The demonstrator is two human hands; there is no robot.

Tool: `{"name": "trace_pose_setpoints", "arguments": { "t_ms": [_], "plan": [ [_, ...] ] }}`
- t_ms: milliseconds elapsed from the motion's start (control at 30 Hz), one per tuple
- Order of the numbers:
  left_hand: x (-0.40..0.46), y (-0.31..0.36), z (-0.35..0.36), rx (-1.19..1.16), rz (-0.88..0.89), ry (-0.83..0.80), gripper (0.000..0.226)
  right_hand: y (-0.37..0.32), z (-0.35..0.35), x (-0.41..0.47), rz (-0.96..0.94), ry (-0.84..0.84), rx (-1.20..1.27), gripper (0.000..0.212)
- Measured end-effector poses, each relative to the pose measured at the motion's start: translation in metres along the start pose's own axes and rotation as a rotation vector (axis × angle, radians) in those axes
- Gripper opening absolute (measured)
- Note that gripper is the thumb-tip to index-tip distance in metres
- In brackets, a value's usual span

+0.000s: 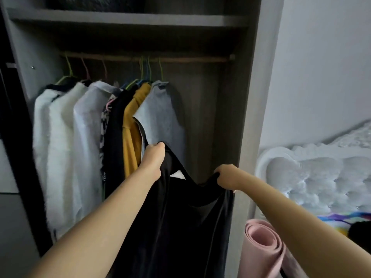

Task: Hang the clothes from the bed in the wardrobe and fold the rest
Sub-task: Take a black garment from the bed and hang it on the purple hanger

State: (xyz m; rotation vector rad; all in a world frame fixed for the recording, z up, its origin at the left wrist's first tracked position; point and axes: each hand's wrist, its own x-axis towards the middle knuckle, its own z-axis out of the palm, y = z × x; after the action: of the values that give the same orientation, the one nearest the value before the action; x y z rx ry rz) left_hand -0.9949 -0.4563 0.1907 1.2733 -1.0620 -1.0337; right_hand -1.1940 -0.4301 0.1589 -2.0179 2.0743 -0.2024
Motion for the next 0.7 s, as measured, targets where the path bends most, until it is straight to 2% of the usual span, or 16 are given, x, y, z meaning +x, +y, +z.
{"name": "trace_pose_setpoints", "arguments": {
  "t_ms": [133, 200, 300, 367, 500, 600, 700],
  "plan": [
    [0.051, 0.005, 0.009, -0.080, -0.036, 0.011, 0.025, -0.014, -0.013, 0.047, 0.034, -0.290, -0.052, 0.040],
    [0.072, 0.008, 0.017, -0.079, -0.069, -0.007, 0.030, -0.029, -0.036, 0.065, -0.053, -0.294, -0.124, 0.037],
    [0.092, 0.011, 0.027, -0.111, -0.087, -0.088, 0.022, -0.054, -0.077, 0.091, -0.208, -0.004, -0.250, 0.036],
    [0.106, 0.012, 0.034, -0.163, -0.093, -0.134, 0.022, -0.067, -0.101, 0.110, -0.216, 0.202, -0.211, 0.033],
    [0.136, 0.018, 0.043, -0.172, -0.129, -0.216, 0.034, -0.083, -0.145, 0.152, -0.054, 0.586, -0.134, 0.030],
    [0.159, 0.025, 0.046, -0.146, -0.130, -0.321, 0.039, -0.076, -0.182, 0.181, 0.064, 0.865, -0.211, 0.048],
    [0.177, 0.030, 0.047, -0.150, -0.112, -0.399, 0.024, -0.047, -0.210, 0.203, 0.301, 0.867, -0.067, 0.057]
  ]
}}
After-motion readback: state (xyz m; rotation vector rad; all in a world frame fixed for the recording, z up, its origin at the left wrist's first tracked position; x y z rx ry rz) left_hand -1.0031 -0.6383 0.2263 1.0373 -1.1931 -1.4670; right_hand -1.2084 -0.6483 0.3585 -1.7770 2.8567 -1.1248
